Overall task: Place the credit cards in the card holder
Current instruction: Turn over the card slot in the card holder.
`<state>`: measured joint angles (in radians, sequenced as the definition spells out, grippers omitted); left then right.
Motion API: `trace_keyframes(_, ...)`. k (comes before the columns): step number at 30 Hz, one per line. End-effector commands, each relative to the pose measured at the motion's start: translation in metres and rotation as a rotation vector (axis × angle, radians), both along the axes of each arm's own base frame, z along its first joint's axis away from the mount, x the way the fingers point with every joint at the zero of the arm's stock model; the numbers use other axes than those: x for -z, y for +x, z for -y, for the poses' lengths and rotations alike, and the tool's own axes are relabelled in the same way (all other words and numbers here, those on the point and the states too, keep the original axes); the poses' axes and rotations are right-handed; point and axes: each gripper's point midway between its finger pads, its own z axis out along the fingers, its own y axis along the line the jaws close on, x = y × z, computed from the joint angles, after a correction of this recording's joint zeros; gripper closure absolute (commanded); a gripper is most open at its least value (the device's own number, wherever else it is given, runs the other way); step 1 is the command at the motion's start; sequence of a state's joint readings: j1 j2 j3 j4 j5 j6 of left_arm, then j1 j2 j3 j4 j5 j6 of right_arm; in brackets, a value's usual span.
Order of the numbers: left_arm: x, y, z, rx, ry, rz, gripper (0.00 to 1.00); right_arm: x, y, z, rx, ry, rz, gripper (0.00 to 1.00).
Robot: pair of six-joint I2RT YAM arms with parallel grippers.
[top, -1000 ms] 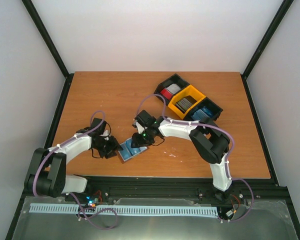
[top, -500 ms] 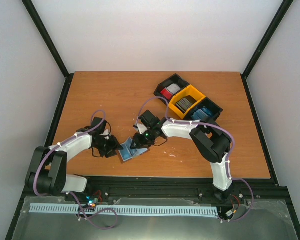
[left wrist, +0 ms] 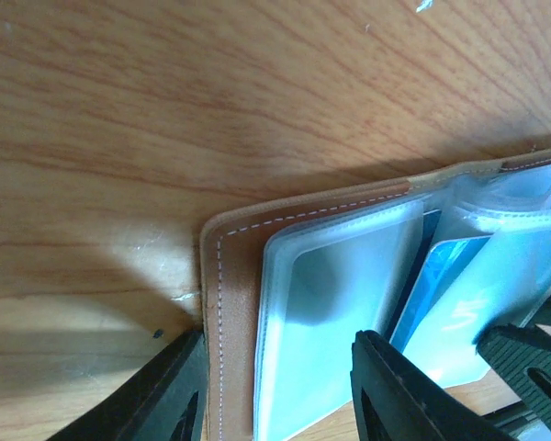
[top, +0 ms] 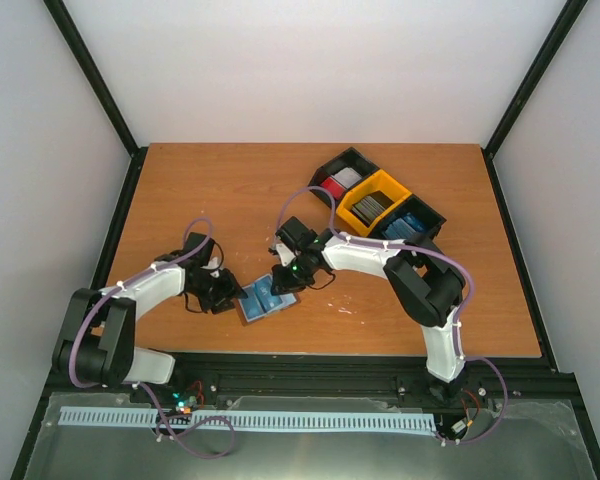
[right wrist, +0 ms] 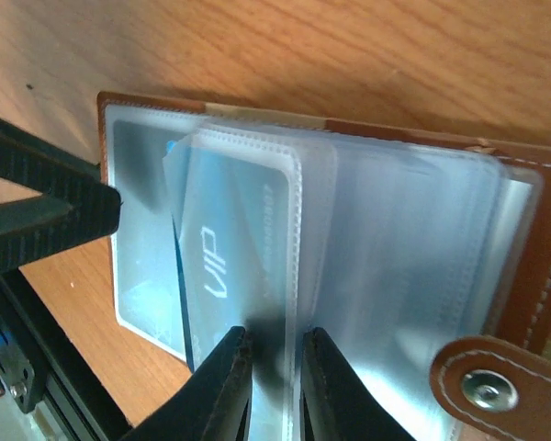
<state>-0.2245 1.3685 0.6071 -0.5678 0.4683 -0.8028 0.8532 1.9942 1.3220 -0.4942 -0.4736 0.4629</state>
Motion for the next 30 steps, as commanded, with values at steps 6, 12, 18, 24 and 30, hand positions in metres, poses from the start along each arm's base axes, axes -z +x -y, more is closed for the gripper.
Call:
trace_keyframes(6,-0.001,0.01,0.0,0.015,0.01,0.025,0.55,-0.028,-0.013,-0.018,-0.076,0.109,-0.016,0.79)
trace_keyframes(12,0.0,0.009,-0.001,0.014,0.011,0.023,0.55,-0.021,-0.013,-0.021,-0.081,0.066,-0.005,0.79)
trace_keyframes(18,0.001,0.008,-0.002,0.013,0.018,0.018,0.55,-0.021,0.0,-0.009,-0.034,-0.037,0.064,0.95)
trace_keyframes(24,0.001,0.009,-0.001,0.017,0.014,0.02,0.55,-0.024,0.003,-0.002,-0.018,-0.073,0.091,0.97)
trace_keyframes(30,0.0,0.011,0.0,0.021,0.009,0.021,0.55,-0.033,0.009,-0.003,0.004,-0.095,0.171,0.97)
